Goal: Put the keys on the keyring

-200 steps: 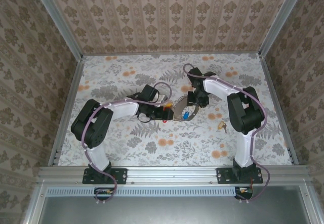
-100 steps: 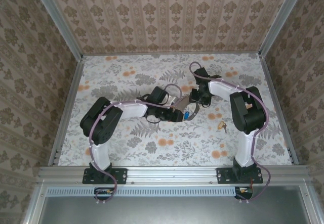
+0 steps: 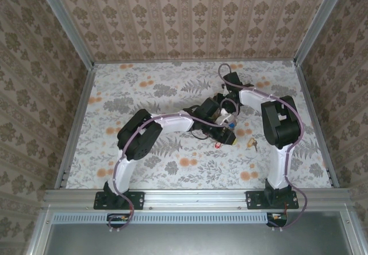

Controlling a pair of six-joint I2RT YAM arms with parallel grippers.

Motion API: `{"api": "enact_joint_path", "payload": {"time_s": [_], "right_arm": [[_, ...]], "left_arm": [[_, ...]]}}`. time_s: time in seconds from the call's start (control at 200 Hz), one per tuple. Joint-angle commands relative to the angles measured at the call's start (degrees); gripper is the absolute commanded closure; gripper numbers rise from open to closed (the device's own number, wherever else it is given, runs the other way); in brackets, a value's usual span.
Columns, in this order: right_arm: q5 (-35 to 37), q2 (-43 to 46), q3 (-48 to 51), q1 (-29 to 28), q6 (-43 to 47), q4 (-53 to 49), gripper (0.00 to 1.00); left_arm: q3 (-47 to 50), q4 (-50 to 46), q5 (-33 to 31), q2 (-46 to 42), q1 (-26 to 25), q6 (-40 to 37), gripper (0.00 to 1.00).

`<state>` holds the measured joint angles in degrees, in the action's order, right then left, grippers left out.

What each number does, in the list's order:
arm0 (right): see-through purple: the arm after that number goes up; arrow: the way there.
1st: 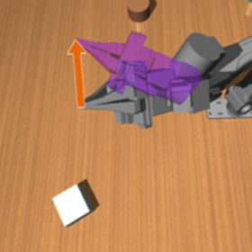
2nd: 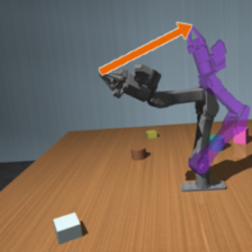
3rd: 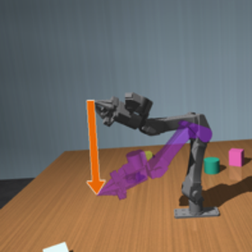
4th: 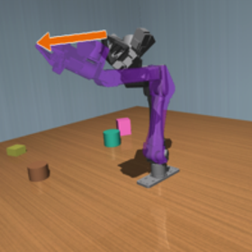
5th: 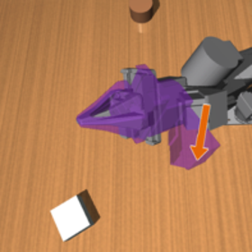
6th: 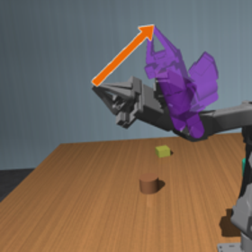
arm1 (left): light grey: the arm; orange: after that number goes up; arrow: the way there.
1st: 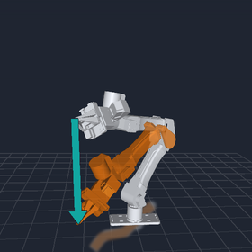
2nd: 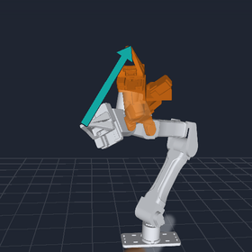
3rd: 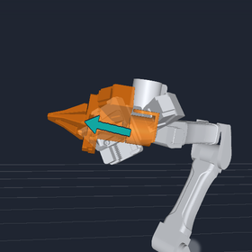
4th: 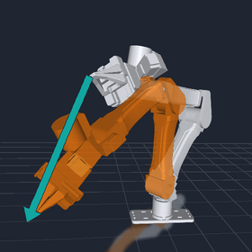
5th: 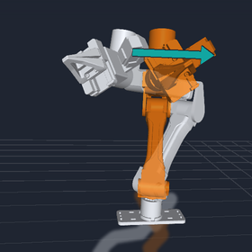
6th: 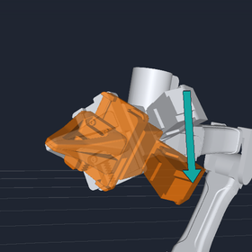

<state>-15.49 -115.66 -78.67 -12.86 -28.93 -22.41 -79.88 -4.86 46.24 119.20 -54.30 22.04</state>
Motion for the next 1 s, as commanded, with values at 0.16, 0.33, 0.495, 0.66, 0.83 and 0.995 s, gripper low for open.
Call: {"api": "enact_joint_path", "payload": {"time_s": [0.16, 0.33, 0.495, 0.66, 0.83, 0.995], "right_arm": [[-1.58, 9.23, 4.28, 2.32, -1.1, -7.24, 0.45], [5.72, 11.48, 7.27, 1.99, -2.55, -13.34, 0.46], [9.43, 15.99, 13.32, 0.96, -8.73, -17.77, 0.48], [12.01, 14.93, 12.84, 1.17, -9.0, -19.01, 0.48], [16.25, 10.65, 9.9, -1.98, -10.11, -21.96, 0.48], [20.07, 8.9, 7.73, -3.94, -7.14, -23.05, 0.57]], "left_arm": [[17.09, 6.49, -0.98, -24.73, 11.48, 1.9, 0.28], [22.67, -1.9, -10.9, -30.96, 20.73, -2.81, 0.26], [26.19, 3.62, -10.04, -30.79, 24.61, -3.29, 0.26], [26.95, 5.13, -11.68, -31.17, 26.26, -2.67, 0.25], [27.27, 3.88, -13.25, -32.57, 26.18, -2.87, 0.26], [31.96, 7.36, -16.03, -35.63, 26.1, -0.22, 0.26]]}}
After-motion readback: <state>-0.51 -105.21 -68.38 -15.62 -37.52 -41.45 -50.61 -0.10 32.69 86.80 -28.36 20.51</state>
